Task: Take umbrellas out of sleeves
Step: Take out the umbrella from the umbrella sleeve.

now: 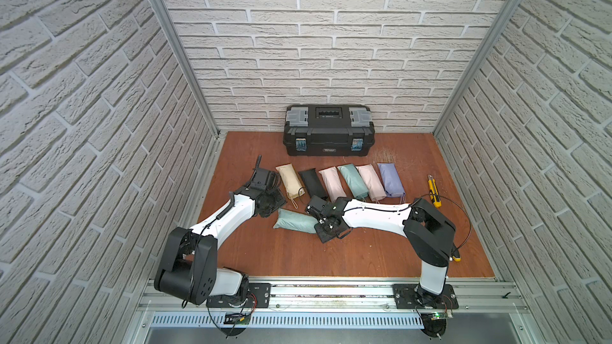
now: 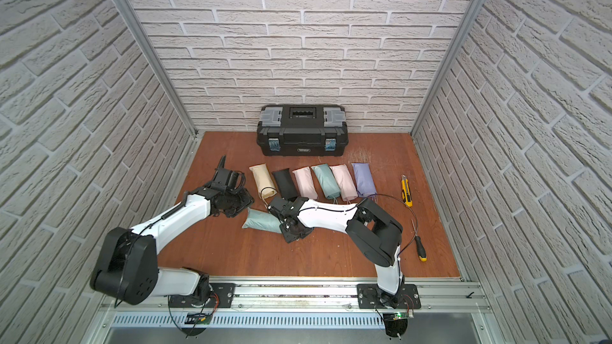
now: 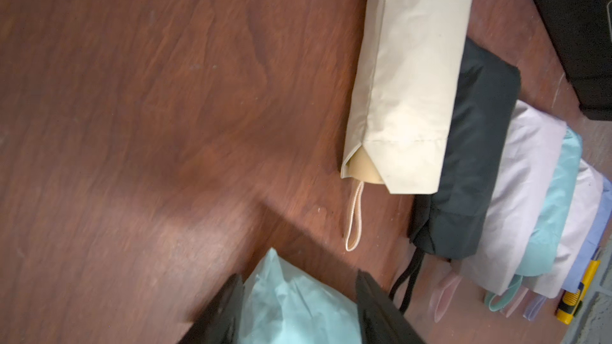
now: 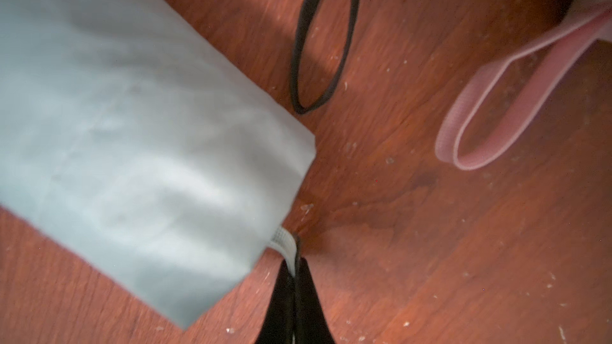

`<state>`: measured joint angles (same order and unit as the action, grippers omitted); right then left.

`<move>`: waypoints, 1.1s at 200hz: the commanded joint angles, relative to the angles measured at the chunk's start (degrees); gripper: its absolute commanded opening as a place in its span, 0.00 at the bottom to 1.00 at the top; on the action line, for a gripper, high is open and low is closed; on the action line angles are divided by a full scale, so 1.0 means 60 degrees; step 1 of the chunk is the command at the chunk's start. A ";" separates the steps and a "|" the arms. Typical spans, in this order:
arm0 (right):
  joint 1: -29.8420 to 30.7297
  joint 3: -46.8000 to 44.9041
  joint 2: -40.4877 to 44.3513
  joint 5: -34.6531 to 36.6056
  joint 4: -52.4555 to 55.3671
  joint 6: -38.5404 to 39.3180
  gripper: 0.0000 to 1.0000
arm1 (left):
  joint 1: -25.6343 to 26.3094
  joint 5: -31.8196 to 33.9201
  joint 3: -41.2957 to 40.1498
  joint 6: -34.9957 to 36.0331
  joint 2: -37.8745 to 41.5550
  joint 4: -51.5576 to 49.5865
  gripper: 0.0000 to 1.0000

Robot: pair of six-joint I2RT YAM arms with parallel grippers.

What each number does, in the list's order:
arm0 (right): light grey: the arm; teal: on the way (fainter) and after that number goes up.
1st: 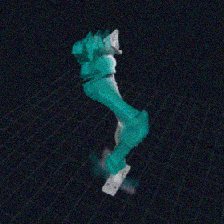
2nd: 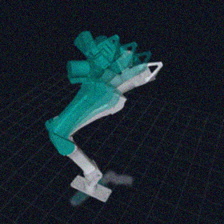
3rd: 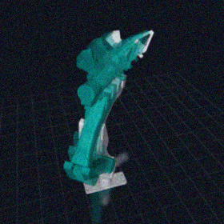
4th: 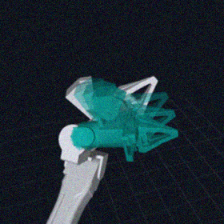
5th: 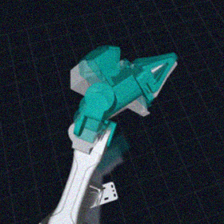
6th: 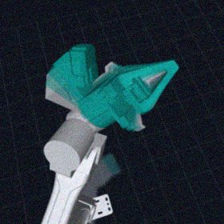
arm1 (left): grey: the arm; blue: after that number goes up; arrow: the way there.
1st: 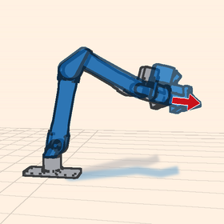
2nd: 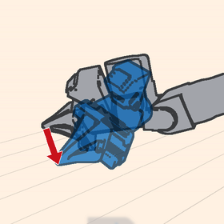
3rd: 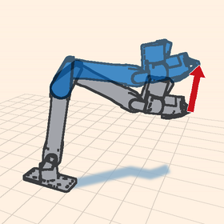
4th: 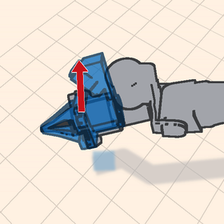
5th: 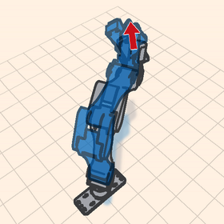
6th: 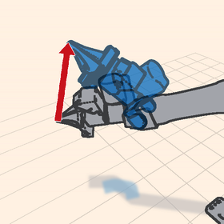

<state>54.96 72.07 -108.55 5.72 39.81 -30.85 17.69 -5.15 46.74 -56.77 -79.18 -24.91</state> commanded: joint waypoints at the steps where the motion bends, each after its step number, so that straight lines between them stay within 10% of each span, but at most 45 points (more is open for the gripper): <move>1: -0.0018 0.0203 0.0121 0.0212 0.0137 0.0156 0.03 | -0.0049 0.0302 0.0342 0.0528 -0.0450 -0.0288 0.54; 111: -0.0030 0.0265 -0.0057 0.0239 0.0132 0.0201 0.03 | -0.0032 0.0048 0.0589 0.0761 -0.1612 -0.0209 0.42; 220: -0.0041 0.0139 0.0026 0.0241 0.0066 0.0139 0.03 | -0.0015 -0.0102 0.0686 0.0952 -0.1681 -0.0319 0.00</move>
<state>54.96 73.19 -108.55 6.44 40.12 -30.00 17.69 -6.04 49.52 -51.83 -89.01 -25.80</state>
